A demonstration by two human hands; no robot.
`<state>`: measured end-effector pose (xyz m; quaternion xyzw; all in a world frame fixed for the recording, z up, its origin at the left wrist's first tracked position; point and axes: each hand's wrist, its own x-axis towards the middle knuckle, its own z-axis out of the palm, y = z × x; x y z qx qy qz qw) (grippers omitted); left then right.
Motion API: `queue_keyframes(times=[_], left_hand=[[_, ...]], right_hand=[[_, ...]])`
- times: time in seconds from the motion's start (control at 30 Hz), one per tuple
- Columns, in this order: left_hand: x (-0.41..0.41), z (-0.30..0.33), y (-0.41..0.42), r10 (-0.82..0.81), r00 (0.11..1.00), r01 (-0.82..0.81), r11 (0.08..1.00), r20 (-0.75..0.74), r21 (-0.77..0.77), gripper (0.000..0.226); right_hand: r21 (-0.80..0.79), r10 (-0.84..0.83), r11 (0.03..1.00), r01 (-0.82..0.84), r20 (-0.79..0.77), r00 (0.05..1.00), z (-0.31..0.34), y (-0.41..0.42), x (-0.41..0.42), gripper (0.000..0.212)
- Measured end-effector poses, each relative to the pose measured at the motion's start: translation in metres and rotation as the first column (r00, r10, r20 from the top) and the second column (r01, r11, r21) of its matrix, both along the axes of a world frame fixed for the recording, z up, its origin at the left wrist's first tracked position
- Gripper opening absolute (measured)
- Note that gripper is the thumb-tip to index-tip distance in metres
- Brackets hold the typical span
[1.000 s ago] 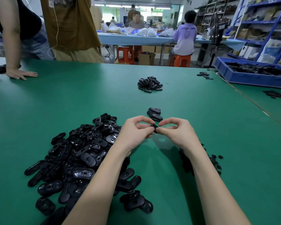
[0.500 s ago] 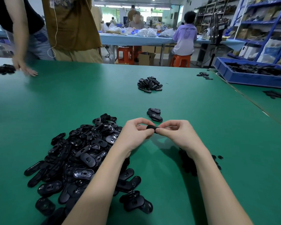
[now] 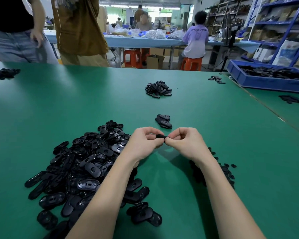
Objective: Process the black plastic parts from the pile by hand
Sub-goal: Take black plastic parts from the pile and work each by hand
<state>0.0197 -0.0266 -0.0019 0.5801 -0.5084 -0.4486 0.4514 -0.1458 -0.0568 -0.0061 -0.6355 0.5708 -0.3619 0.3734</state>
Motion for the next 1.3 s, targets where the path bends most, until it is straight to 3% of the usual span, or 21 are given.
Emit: queue_keyframes(times=[0.2, 0.33, 0.4, 0.53, 0.73, 1.03, 1.3], left_hand=[[-0.003, -0.004, -0.003, 0.039, 0.999, -0.039, 0.999, 0.004, -0.009, 0.013], [0.002, -0.004, -0.003, 0.057, 0.995, -0.060, 0.998, -0.079, -0.036, 0.013], [0.002, -0.005, -0.004, 0.084, 0.991, -0.087, 0.996, -0.101, -0.031, 0.014], [0.000, -0.005, -0.005, 0.108, 0.986, -0.114, 0.993, -0.126, -0.035, 0.017], [0.002, -0.003, -0.006, 0.162, 0.987, -0.159, 0.983, 0.021, -0.087, 0.006], [0.002, -0.001, -0.003, 0.086, 0.974, -0.066, 0.993, 0.211, -0.101, 0.005], [0.018, 0.007, -0.007, 0.148, 0.939, -0.080, 0.971, 0.309, -0.224, 0.019]], right_hand=[[-0.050, -0.008, 0.999, 0.008, -0.007, 1.000, 0.000, 0.001, 0.003, 0.015], [-0.156, 0.061, 0.986, -0.063, -0.020, 0.998, -0.001, 0.001, 0.001, 0.013], [-0.217, 0.075, 0.972, -0.092, -0.083, 0.994, -0.003, 0.002, 0.001, 0.018], [-0.309, -0.078, 0.951, -0.006, -0.259, 0.963, -0.003, 0.001, 0.005, 0.018], [-0.256, -0.289, 0.942, 0.218, -0.286, 0.914, 0.003, -0.024, 0.007, 0.018], [-0.055, -0.242, 0.969, 0.240, -0.388, 0.889, 0.014, -0.074, 0.025, 0.026], [-0.174, -0.295, 0.950, 0.261, -0.212, 0.932, 0.005, -0.020, 0.023, 0.011]])
